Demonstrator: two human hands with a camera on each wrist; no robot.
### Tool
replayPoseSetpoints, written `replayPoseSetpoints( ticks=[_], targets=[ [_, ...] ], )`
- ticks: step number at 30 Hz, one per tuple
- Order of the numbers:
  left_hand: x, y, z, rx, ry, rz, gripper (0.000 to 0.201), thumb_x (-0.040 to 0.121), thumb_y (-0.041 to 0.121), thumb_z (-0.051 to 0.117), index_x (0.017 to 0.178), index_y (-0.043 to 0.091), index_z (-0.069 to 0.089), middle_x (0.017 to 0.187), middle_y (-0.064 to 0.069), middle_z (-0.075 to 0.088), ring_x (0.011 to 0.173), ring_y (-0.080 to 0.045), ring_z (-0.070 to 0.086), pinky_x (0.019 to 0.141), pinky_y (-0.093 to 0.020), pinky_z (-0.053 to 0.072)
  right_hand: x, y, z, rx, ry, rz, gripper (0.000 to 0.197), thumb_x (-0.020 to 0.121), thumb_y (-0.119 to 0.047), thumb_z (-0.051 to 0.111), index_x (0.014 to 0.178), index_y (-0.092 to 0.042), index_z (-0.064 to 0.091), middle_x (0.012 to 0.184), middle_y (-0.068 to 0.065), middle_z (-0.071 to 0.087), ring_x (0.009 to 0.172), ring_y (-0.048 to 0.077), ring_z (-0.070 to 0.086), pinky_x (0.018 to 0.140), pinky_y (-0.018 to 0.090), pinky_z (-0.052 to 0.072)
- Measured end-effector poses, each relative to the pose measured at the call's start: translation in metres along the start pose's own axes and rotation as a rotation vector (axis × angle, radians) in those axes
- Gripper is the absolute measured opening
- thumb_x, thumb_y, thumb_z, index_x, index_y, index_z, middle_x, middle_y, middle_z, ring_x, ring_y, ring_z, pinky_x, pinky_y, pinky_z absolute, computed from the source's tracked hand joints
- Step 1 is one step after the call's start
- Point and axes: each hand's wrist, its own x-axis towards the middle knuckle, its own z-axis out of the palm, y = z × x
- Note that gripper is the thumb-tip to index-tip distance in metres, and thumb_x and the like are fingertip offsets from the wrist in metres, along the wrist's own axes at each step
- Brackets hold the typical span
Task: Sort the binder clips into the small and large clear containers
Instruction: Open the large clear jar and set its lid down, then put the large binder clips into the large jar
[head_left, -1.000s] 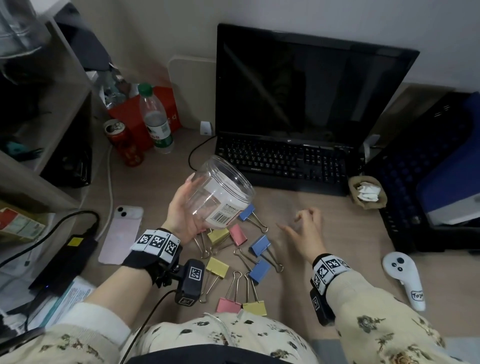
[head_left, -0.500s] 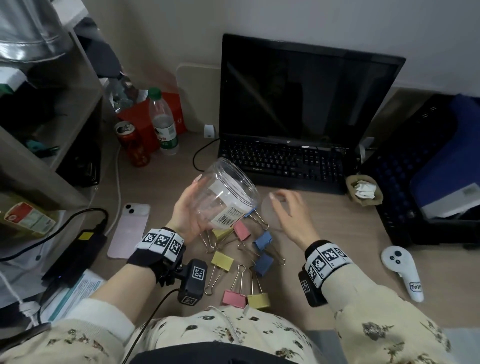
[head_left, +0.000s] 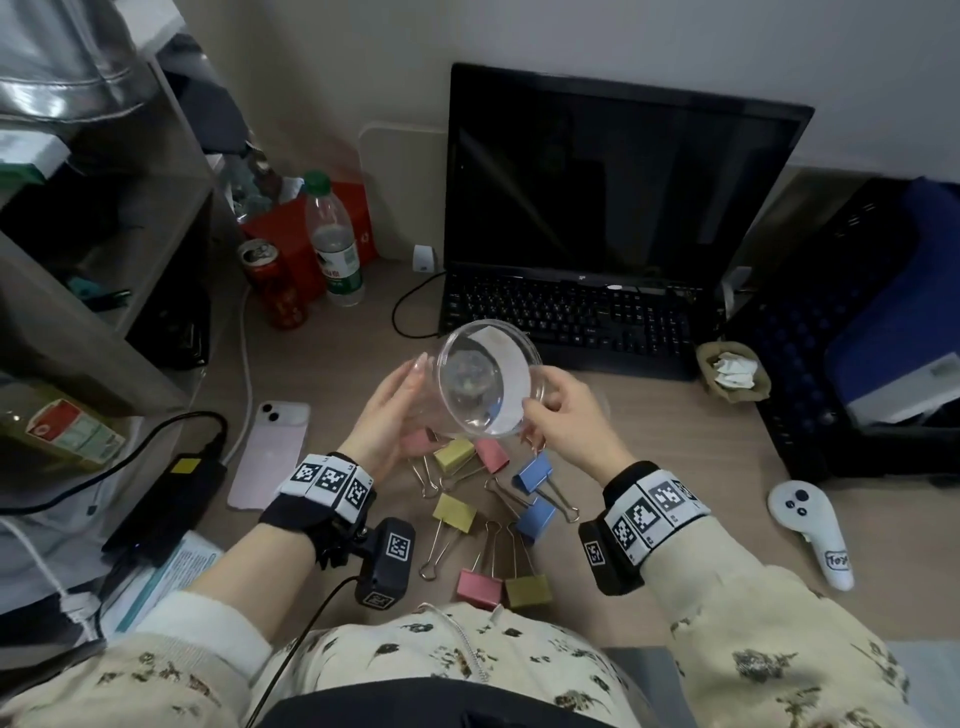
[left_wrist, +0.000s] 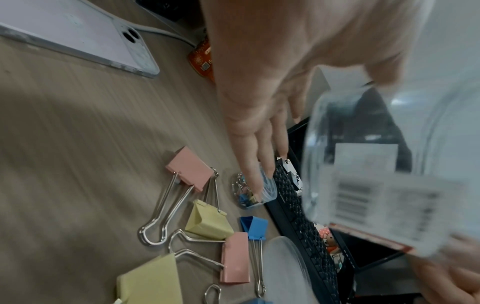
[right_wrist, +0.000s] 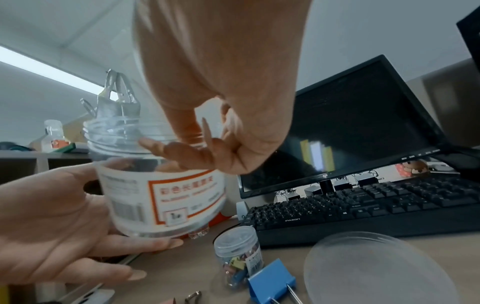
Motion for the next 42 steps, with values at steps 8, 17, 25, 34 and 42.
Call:
replayPoseSetpoints(
  ticks=[8, 17, 25, 34, 42],
  targets=[
    [0.012, -0.009, -0.012, 0.172, -0.058, -0.106, 0.102, 0.058, 0.067, 0.076, 0.144, 0.038, 0.027, 0.136, -0.006, 0.049, 0.112, -0.026, 0.061, 0.08, -0.047, 0.058, 0.003, 0.008, 0.007, -0.228, -0.035, -0.016, 0.044, 0.096, -0.031, 0.055, 0.138, -0.019, 0.044, 0.068, -0.001, 0.072, 0.059, 0.004, 0.068, 0.081, 0.03, 0.053],
    [0.026, -0.026, -0.027, 0.263, 0.064, -0.148, 0.098, 0.057, 0.062, 0.078, 0.137, 0.02, 0.042, 0.11, -0.005, 0.068, 0.092, -0.016, 0.068, 0.079, -0.036, 0.057, 0.023, 0.068, -0.016, -0.618, -0.133, 0.338, 0.027, 0.09, -0.025, 0.057, 0.115, -0.015, 0.059, 0.103, 0.004, 0.068, 0.091, 0.02, 0.064, 0.083, 0.036, 0.052],
    [0.029, -0.031, -0.03, 0.22, 0.073, -0.167, 0.098, 0.051, 0.06, 0.075, 0.135, 0.019, 0.043, 0.116, -0.01, 0.066, 0.104, -0.023, 0.066, 0.089, -0.038, 0.055, 0.009, 0.102, -0.004, -0.635, -0.272, 0.509, 0.02, 0.072, -0.012, 0.07, 0.084, -0.018, 0.054, 0.091, 0.006, 0.067, 0.084, 0.019, 0.065, 0.078, 0.036, 0.057],
    [0.024, -0.034, -0.028, 0.166, 0.091, -0.167, 0.103, 0.047, 0.062, 0.08, 0.134, 0.02, 0.043, 0.121, -0.007, 0.063, 0.105, -0.024, 0.066, 0.092, -0.043, 0.054, 0.002, 0.103, -0.018, -0.669, -0.226, 0.473, 0.015, 0.081, -0.029, 0.061, 0.07, -0.019, 0.058, 0.075, 0.0, 0.061, 0.081, 0.023, 0.062, 0.066, 0.029, 0.044],
    [0.019, -0.036, -0.02, 0.155, 0.111, -0.141, 0.105, 0.048, 0.061, 0.075, 0.137, 0.018, 0.039, 0.106, -0.003, 0.06, 0.089, -0.015, 0.063, 0.089, -0.043, 0.055, 0.007, 0.087, -0.034, -0.432, 0.028, 0.247, 0.032, 0.096, -0.029, 0.055, 0.071, -0.014, 0.067, 0.05, 0.0, 0.064, 0.052, 0.01, 0.056, 0.064, 0.033, 0.05]
  ],
)
